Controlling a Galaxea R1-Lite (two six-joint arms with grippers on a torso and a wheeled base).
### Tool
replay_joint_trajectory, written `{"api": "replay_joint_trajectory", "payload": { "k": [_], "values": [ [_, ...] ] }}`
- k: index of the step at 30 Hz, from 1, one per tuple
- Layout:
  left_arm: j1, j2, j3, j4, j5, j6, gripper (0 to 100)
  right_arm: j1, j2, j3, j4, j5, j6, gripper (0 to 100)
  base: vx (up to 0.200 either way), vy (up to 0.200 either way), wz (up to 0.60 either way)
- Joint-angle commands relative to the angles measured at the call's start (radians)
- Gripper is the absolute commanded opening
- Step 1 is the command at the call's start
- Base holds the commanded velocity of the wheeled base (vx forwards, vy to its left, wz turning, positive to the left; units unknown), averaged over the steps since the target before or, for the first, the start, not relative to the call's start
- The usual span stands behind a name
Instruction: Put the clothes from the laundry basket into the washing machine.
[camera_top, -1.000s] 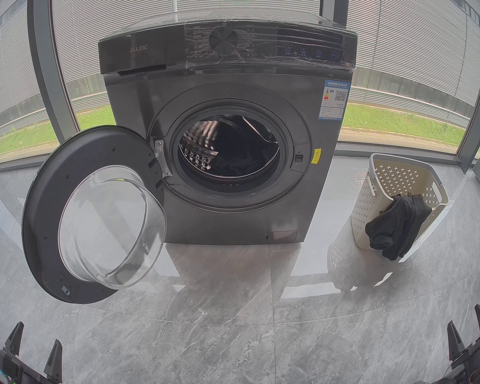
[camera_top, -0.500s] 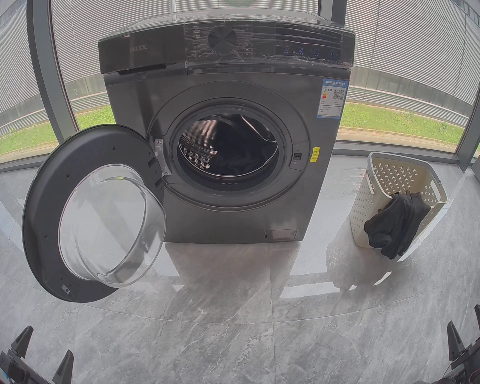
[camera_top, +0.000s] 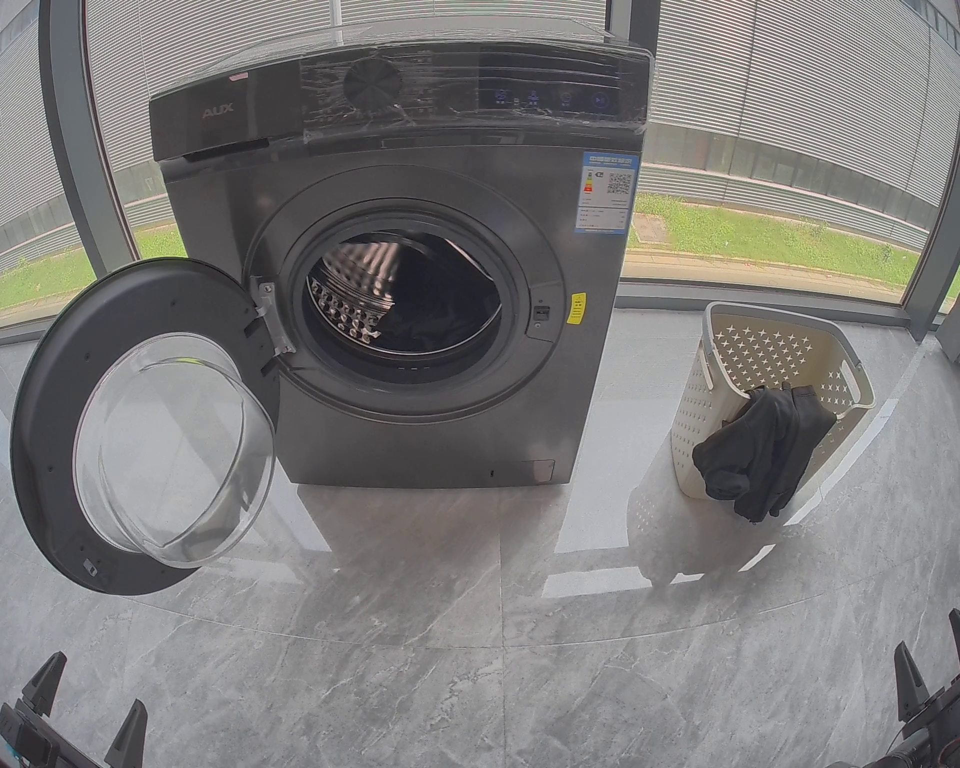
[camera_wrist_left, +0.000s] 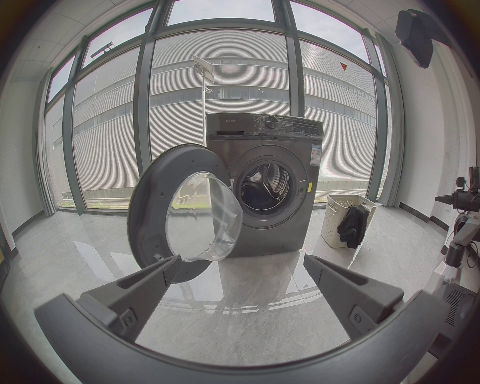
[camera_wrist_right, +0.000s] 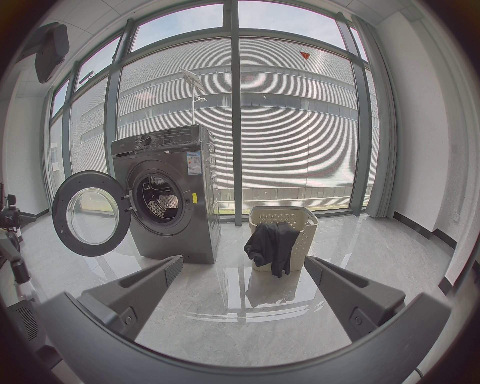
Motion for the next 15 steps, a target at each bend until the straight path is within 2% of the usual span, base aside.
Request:
{"api": "replay_joint_trajectory", "payload": {
  "k": [1, 2, 5, 15],
  "values": [
    [0.000, -0.013, 0.016, 0.001, 0.000, 0.001, 100, 0.000, -0.014, 0.018, -0.001, 0.000, 0.000, 100, 0.000, -0.200, 0.00],
    [0.000, -0.013, 0.016, 0.001, 0.000, 0.001, 100, 0.000, -0.014, 0.018, -0.001, 0.000, 0.000, 100, 0.000, -0.200, 0.00],
    [0.000, -0.013, 0.016, 0.001, 0.001, -0.002, 100, 0.000, -0.014, 0.018, -0.001, 0.000, 0.000, 100, 0.000, 0.000, 0.00],
    [0.000, -0.011, 0.016, 0.001, 0.012, -0.007, 100, 0.000, -0.014, 0.018, -0.001, 0.000, -0.001, 100, 0.200, 0.000, 0.00]
  ]
}}
